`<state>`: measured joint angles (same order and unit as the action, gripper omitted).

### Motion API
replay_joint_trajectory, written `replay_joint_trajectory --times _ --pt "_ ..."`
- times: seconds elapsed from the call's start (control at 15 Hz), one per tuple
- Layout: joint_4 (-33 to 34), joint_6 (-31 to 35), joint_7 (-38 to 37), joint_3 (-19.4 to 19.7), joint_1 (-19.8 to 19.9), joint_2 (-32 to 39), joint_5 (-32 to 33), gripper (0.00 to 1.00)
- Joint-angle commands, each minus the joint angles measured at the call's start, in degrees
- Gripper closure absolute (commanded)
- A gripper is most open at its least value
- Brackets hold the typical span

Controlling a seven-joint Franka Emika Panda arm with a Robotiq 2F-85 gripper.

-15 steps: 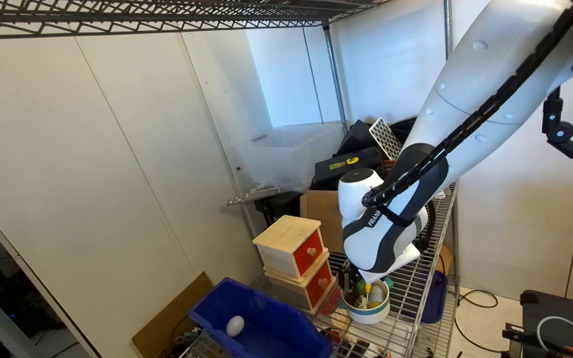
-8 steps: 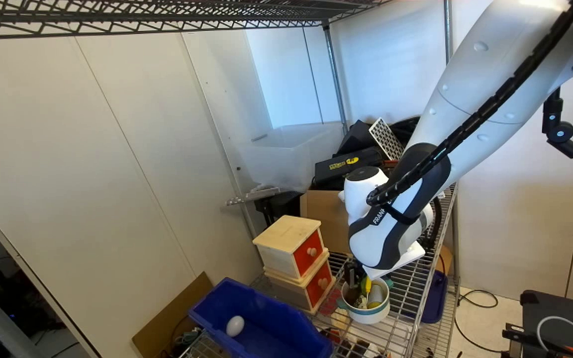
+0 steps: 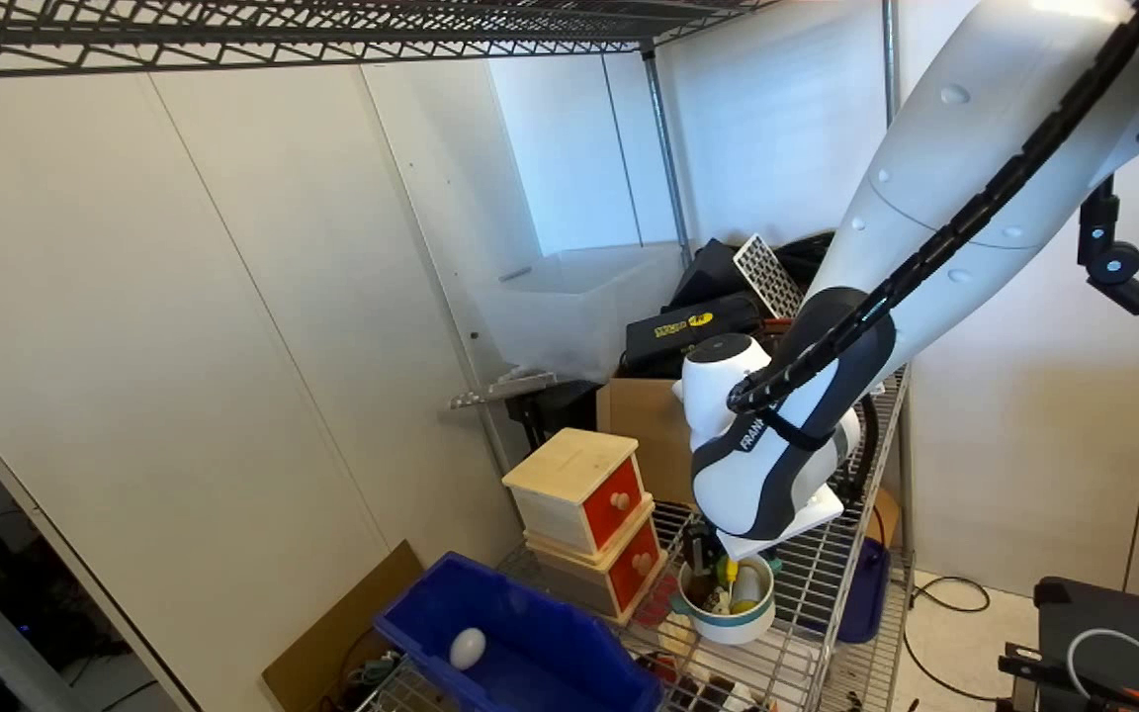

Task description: Take the yellow knife and put it in the blue box

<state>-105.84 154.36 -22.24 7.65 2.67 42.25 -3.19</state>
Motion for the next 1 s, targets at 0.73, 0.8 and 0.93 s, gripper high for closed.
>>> replay_joint_trajectory --times 0.73,0.8,0.93 --pt "2.6 0.7 1.0 -0.9 -0.3 0.4 -3.2 0.0" --pt "3.3 0.5 0.9 -0.9 -0.5 0.6 -3.0 0.0" --pt "3.9 0.6 0.9 -0.9 -0.7 0.8 -2.9 0.0"
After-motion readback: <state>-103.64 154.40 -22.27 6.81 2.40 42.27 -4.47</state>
